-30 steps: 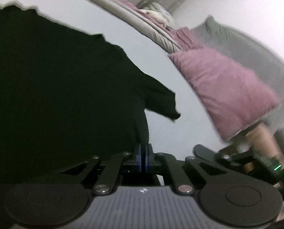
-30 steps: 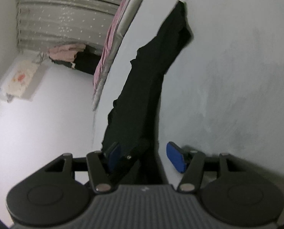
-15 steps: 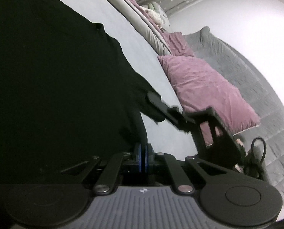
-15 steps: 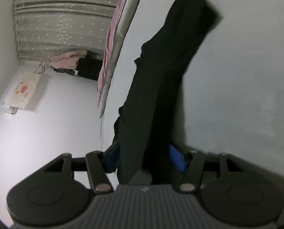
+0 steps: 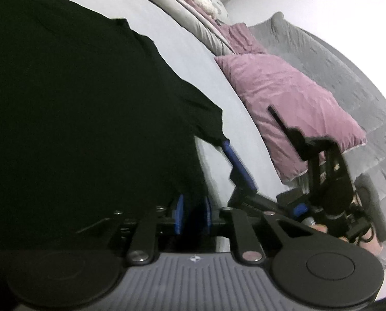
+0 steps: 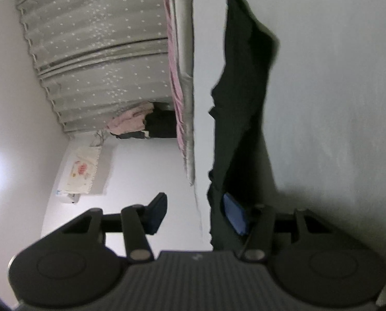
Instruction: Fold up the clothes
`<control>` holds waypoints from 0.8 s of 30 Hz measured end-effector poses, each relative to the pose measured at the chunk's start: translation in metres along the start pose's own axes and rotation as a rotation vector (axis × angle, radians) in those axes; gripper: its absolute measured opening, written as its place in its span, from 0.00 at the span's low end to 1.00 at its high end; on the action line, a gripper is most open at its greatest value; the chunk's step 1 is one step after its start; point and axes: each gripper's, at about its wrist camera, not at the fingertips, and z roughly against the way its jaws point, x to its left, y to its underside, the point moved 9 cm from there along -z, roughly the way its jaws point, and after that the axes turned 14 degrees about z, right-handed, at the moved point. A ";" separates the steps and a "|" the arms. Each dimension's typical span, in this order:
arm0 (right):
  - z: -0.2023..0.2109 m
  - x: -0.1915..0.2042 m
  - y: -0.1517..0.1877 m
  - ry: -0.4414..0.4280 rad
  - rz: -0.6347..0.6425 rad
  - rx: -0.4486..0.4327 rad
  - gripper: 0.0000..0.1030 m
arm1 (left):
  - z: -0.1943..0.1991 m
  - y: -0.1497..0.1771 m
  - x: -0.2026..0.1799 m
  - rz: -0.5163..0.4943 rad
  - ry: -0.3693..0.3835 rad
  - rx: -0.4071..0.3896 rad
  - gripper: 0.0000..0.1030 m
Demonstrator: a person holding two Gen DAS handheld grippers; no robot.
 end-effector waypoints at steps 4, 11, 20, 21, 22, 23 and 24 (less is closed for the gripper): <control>0.007 0.006 -0.012 0.021 0.030 -0.022 0.50 | -0.009 0.010 -0.010 -0.039 -0.009 0.032 0.17; 0.041 0.001 0.000 0.154 0.093 0.028 0.50 | 0.008 0.007 -0.014 -0.071 -0.042 -0.014 0.24; 0.087 0.004 0.041 0.304 0.185 0.144 0.50 | 0.028 0.035 -0.010 -0.177 -0.132 0.004 0.25; 0.091 0.007 0.047 0.325 0.206 0.162 0.50 | 0.030 0.039 -0.011 -0.181 -0.134 0.007 0.25; 0.096 0.009 0.052 0.347 0.227 0.179 0.50 | 0.032 0.043 -0.011 -0.185 -0.136 0.011 0.25; 0.100 0.012 0.058 0.363 0.244 0.192 0.50 | 0.034 0.048 -0.012 -0.191 -0.140 0.017 0.25; 0.105 0.014 0.063 0.374 0.258 0.204 0.50 | 0.036 0.053 -0.014 -0.197 -0.144 0.022 0.25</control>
